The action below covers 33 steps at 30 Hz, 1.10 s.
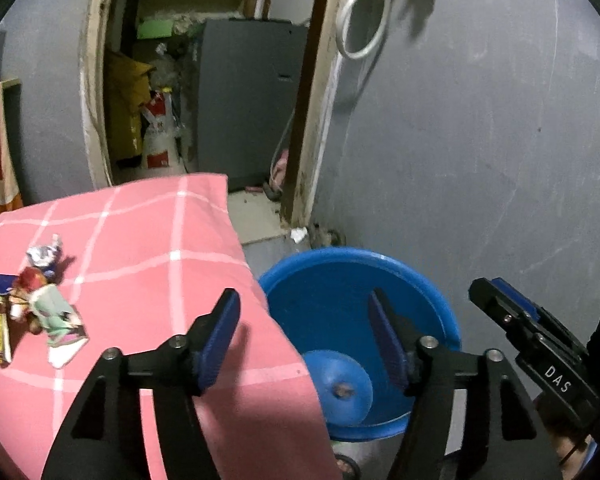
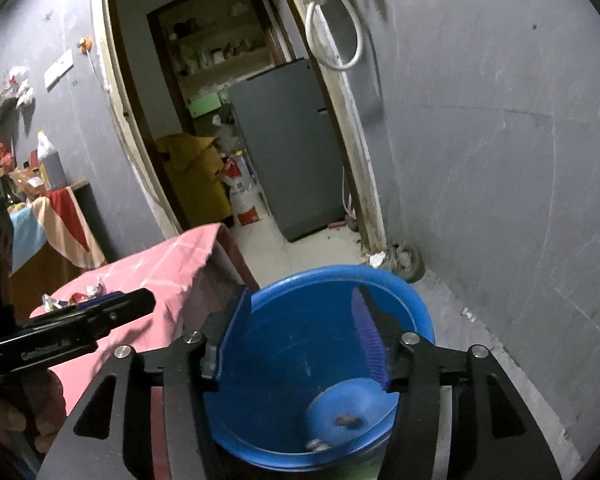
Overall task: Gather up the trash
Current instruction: 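Move both open tools back over the table toward the remaining trash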
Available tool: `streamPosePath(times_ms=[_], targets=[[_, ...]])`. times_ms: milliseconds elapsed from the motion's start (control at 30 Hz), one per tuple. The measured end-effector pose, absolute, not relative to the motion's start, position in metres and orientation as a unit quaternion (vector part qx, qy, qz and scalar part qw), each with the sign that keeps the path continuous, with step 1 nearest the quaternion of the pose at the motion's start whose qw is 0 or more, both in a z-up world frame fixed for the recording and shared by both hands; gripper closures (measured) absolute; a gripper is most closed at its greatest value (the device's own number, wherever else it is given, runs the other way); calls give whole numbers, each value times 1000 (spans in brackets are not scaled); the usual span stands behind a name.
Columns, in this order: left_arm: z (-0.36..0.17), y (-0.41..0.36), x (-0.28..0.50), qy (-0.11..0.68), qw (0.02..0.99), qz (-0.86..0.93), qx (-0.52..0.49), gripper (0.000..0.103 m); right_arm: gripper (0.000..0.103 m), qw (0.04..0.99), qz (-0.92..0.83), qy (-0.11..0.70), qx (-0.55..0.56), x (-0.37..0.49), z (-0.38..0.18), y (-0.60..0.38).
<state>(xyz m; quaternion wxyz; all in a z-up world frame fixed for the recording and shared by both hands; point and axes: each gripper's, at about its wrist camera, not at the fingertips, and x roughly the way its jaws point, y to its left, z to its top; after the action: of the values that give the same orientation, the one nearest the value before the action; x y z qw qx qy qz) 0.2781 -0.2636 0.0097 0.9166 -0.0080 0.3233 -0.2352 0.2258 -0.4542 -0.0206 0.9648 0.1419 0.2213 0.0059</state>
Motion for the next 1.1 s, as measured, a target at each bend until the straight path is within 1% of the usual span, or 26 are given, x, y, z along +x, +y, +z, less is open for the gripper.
streamPosePath(times_ms=[33, 67, 100, 167, 233, 267, 333, 400, 433, 467, 767, 867, 1100], targets=[[14, -259, 275, 315, 920, -233, -12, 38, 50, 966, 6, 216, 140, 224, -17, -453], [17, -255, 273, 309, 923, -229, -15, 33, 46, 969, 5, 208, 136, 221, -12, -451], [22, -251, 271, 301, 926, -225, -18, 30, 37, 970, 3, 202, 132, 220, -7, -448], [31, -240, 265, 283, 935, -214, -24, 21, 25, 975, 2, 184, 124, 215, 3, -443], [41, -228, 258, 260, 943, -203, -31, 17, 21, 979, 3, 167, 115, 210, 11, -436], [46, -222, 254, 250, 947, -198, -34, 17, 18, 981, 3, 159, 109, 208, 17, -432], [54, -212, 248, 236, 952, -190, -37, 17, 11, 984, 3, 142, 103, 205, 26, -423], [64, -200, 242, 223, 958, -175, -39, 14, 0, 987, 6, 124, 98, 202, 35, -413], [67, -194, 239, 218, 960, -170, -39, 8, 0, 988, 7, 116, 97, 200, 38, -410], [71, -187, 234, 208, 963, -163, -43, 5, 0, 990, 9, 107, 94, 197, 41, -405], [99, -127, 199, 149, 981, -112, -61, 4, 0, 994, 49, 53, 82, 188, 66, -355], [102, -107, 188, 137, 984, -94, -63, 2, 0, 994, 66, 38, 78, 186, 73, -334], [105, -58, 163, 112, 990, -46, -68, 2, 0, 992, 104, 17, 72, 178, 80, -288]])
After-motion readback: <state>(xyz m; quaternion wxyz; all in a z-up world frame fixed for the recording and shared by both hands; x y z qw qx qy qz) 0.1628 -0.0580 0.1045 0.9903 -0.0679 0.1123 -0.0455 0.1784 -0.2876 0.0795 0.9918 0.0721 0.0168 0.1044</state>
